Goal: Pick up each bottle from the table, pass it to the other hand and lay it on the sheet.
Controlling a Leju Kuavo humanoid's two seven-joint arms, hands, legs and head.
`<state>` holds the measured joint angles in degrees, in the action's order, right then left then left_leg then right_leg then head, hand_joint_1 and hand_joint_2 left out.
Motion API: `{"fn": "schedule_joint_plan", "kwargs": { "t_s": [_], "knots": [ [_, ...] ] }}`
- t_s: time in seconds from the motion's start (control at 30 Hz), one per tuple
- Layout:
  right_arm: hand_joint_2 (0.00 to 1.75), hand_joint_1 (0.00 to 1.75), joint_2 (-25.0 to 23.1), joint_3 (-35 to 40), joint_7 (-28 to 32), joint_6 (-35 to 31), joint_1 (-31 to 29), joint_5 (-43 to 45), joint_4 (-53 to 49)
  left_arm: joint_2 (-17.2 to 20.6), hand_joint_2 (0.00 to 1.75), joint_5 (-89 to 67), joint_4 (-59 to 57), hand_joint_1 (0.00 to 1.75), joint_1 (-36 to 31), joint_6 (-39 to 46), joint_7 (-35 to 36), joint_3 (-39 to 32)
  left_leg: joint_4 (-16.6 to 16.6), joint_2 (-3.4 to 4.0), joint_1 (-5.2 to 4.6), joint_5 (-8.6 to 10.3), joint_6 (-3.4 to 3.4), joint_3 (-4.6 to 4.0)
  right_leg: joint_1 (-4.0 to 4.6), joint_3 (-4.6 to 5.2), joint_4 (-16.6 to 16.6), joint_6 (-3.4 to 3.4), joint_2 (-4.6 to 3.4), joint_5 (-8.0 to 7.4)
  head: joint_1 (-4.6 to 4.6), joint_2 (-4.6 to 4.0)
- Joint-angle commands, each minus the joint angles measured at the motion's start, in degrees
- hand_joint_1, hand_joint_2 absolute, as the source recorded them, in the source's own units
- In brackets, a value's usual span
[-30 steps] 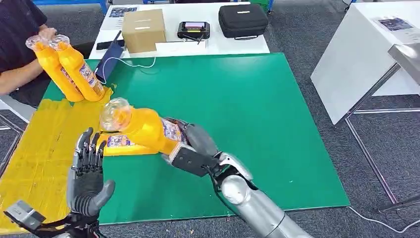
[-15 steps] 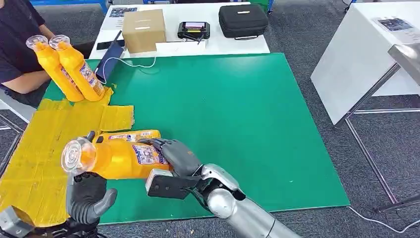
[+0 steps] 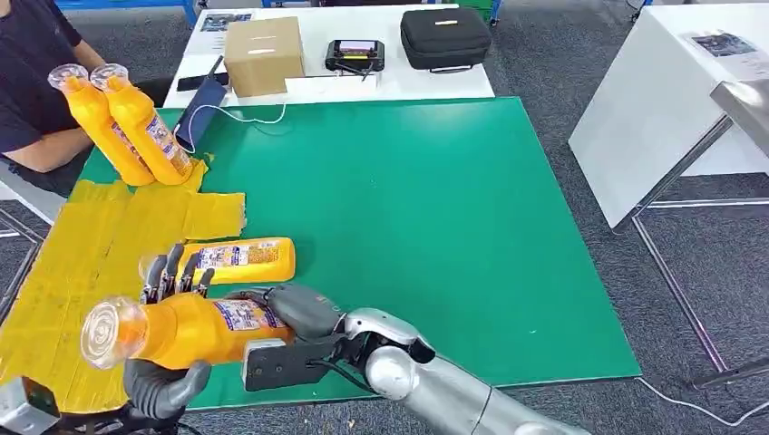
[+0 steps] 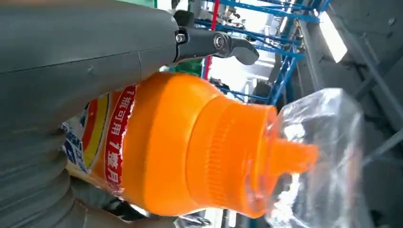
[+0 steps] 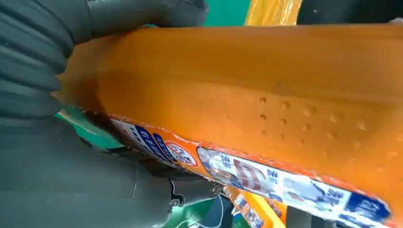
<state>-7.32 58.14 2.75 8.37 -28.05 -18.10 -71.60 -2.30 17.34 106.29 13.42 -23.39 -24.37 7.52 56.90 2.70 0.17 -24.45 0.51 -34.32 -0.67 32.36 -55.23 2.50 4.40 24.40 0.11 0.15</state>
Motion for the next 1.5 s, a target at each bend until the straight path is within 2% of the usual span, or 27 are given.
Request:
{"fn": "schedule_joint_plan", "kwargs": {
  "t_s": [0.03,0.33,0.57,0.63,0.7,0.8,0.9,1.07,1.1,1.23,1.33,1.4,1.5],
  "knots": [
    [1.75,1.75,1.1,4.9,-0.7,0.5,-3.9,0.8,4.2,4.2,1.75,-6.9,-3.7,1.75,-1.5,0.5,-2.8,3.8,0.0,-0.20,0.04,-0.04,-0.04,0.25,-0.02,-0.25,0.0,-0.10,-0.32,0.06,0.00,0.00],
    [1.75,1.75,1.3,4.8,-0.7,0.4,-3.9,0.8,4.4,4.2,1.75,-7.0,-3.8,1.75,-1.3,0.5,-2.9,3.7,0.0,-0.13,0.01,0.00,-0.01,0.11,-0.02,-0.11,0.0,-0.05,-0.17,0.01,0.00,0.00],
    [1.75,1.75,1.9,3.4,-0.6,-1.0,-3.6,0.0,4.8,3.5,1.75,-8.6,-3.0,1.75,-0.6,1.3,-4.3,1.0,-0.1,-0.19,0.04,-0.03,-0.03,0.22,-0.02,-0.21,0.0,-0.09,-0.30,0.04,0.00,0.00],
    [1.75,0.00,3.0,2.2,-2.0,-7.8,-2.4,-7.8,3.7,3.0,1.75,-14.4,-1.4,1.75,0.1,5.5,-5.1,-1.1,0.0,-0.21,0.04,-0.05,-0.03,0.25,-0.02,-0.25,0.0,-0.09,-0.33,0.06,0.00,0.00],
    [1.75,0.00,4.1,-0.6,-3.4,-9.2,-0.7,-10.8,2.3,3.3,1.75,-20.7,0.2,1.75,0.1,10.5,-4.8,-3.9,-0.1,-0.15,0.03,0.00,-0.01,0.11,0.00,-0.13,0.1,-0.04,-0.15,0.01,0.00,0.00],
    [1.75,0.00,6.8,-6.4,-3.6,-10.9,2.9,-14.4,-1.3,5.1,1.75,-38.7,0.2,1.75,-3.0,22.3,-3.9,-9.5,0.0,-0.23,0.05,0.02,-0.01,0.07,0.02,-0.10,0.1,-0.04,-0.07,0.01,0.00,0.00],
    [1.75,0.00,9.3,-10.8,-3.4,-10.7,6.3,-16.9,-5.7,8.6,1.75,-57.7,-1.2,1.75,-5.0,31.6,-0.3,-12.2,0.0,-0.38,0.06,0.06,-0.03,0.06,0.02,-0.11,0.0,-0.07,0.05,0.03,0.00,0.00],
    [1.75,0.00,9.6,-11.3,-3.5,-10.3,6.9,-17.4,-6.9,8.5,1.75,-57.7,-1.2,1.75,-4.6,31.7,-0.5,-12.4,0.0,-0.29,0.06,-0.02,-0.04,0.15,0.02,-0.17,0.0,-0.09,-0.17,0.07,0.00,0.00],
    [1.75,0.00,9.2,-11.6,-3.6,-10.2,7.0,-17.6,-6.7,9.1,1.75,-61.5,-1.2,1.75,-4.3,33.6,0.3,-12.0,0.0,-0.18,0.03,0.01,-0.02,0.07,0.01,-0.06,0.0,-0.05,-0.12,0.02,-0.02,0.00],
    [1.75,0.00,11.1,-15.4,-4.0,-10.6,8.9,-18.0,-10.7,14.5,1.75,-82.7,-2.6,1.75,-1.2,43.2,6.9,-12.5,0.0,-0.25,0.05,-0.08,-0.03,0.24,-0.01,-0.24,0.0,-0.08,-0.28,0.11,0.02,0.00],
    [1.75,0.00,11.4,-16.5,-4.2,-9.1,8.7,-17.5,-11.0,16.5,1.75,-89.5,-4.0,1.75,0.1,44.2,8.5,-10.7,0.0,-0.15,0.04,-0.06,-0.04,0.21,-0.01,-0.18,0.0,-0.09,-0.33,0.06,0.00,0.00],
    [1.75,0.00,10.6,-16.2,-3.9,-8.3,7.4,-17.3,-9.7,19.3,1.75,-93.5,-7.4,1.75,-0.1,44.3,10.3,-6.6,0.0,-0.19,0.03,-0.04,-0.05,0.21,-0.03,-0.18,0.0,-0.10,-0.29,0.07,0.00,0.00],
    [1.75,0.00,9.7,-14.9,-3.8,-7.4,6.0,-17.0,-8.3,20.7,1.75,-96.5,-11.9,1.75,-1.3,44.9,12.1,-2.1,-0.1,-0.20,0.00,0.00,-0.05,0.24,-0.06,-0.18,0.0,-0.10,-0.28,0.04,0.02,0.00]
  ]
}}
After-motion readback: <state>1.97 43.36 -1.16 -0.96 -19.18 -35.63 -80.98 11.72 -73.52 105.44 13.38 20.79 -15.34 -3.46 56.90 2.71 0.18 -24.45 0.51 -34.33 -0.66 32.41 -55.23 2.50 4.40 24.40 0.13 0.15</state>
